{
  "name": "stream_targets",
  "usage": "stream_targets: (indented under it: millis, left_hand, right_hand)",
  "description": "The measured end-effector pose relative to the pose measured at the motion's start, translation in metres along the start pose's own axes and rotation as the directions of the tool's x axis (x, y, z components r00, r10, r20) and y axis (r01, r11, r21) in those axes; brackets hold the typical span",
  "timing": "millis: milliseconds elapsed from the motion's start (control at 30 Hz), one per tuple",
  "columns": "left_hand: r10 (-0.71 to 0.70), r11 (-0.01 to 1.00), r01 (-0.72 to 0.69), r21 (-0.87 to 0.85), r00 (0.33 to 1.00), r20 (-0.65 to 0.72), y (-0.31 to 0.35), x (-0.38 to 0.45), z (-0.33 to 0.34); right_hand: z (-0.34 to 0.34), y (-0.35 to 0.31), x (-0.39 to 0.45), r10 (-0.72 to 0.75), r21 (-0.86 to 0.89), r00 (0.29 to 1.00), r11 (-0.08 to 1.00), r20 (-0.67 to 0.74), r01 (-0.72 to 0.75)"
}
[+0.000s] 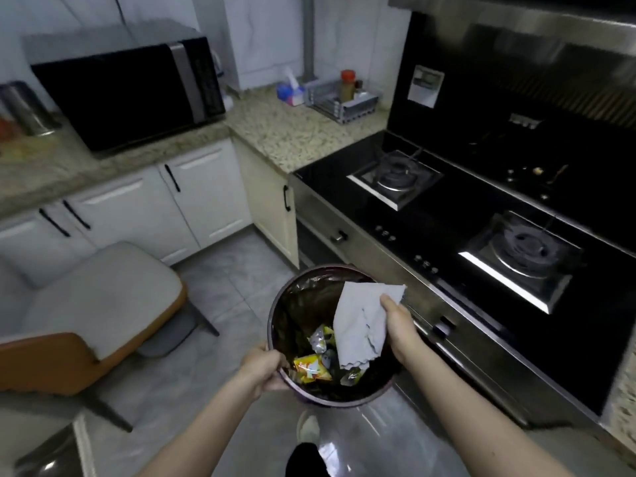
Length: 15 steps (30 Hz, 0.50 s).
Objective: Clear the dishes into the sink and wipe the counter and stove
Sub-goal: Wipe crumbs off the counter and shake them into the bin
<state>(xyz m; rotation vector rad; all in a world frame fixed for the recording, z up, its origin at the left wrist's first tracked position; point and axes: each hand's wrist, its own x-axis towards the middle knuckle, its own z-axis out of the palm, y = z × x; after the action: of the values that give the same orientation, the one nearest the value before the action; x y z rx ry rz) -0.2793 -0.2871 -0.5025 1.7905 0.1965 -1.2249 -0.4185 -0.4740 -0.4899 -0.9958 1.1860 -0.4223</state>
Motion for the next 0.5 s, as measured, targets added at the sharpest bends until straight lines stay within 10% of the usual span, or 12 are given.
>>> stream_targets:
  millis: [500]
  left_hand:
    - [0.055,0.993,-0.082,-0.09,0.961,-0.271,0.188,0.164,-0.12]
  right_hand:
    - [0.231,-0.108,0.206,0.228,0.12,0.938,0.956,0.262,-0.266]
